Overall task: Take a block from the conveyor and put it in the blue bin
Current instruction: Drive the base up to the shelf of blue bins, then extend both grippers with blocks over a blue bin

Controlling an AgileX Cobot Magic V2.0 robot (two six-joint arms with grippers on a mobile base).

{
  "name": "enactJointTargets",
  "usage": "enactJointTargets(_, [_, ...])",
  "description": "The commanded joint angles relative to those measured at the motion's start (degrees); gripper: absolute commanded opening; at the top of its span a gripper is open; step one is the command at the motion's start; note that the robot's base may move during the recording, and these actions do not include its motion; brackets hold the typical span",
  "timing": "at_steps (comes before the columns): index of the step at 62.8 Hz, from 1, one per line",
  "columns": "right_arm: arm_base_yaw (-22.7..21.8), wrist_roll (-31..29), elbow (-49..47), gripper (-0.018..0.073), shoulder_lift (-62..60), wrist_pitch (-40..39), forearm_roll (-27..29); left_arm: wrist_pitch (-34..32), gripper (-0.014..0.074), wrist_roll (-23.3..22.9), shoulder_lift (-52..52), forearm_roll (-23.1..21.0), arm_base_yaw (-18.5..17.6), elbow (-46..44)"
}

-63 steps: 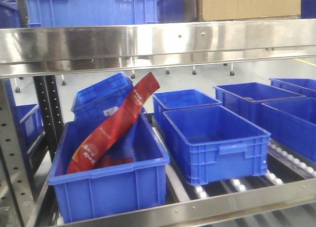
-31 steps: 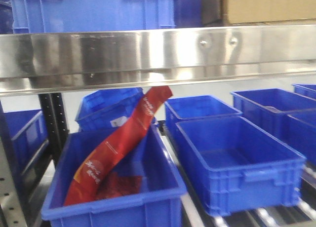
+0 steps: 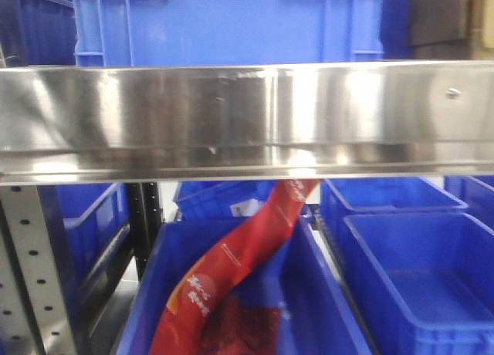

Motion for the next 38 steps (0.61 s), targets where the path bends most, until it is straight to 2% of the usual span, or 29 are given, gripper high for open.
enactJointTargets(1, [-0.01,-0.43,-0.26,-0.0162,-0.12,-0.97,0.23,-0.84,-0.0111,0.17,-0.16,-0.16,-0.05,0.14])
enactJointTargets(38, [-0.01,-0.43,-0.26,-0.0162,-0.12,-0.97,0.23,-0.84,-0.0111,0.17,-0.16,-0.16,-0.05,0.14])
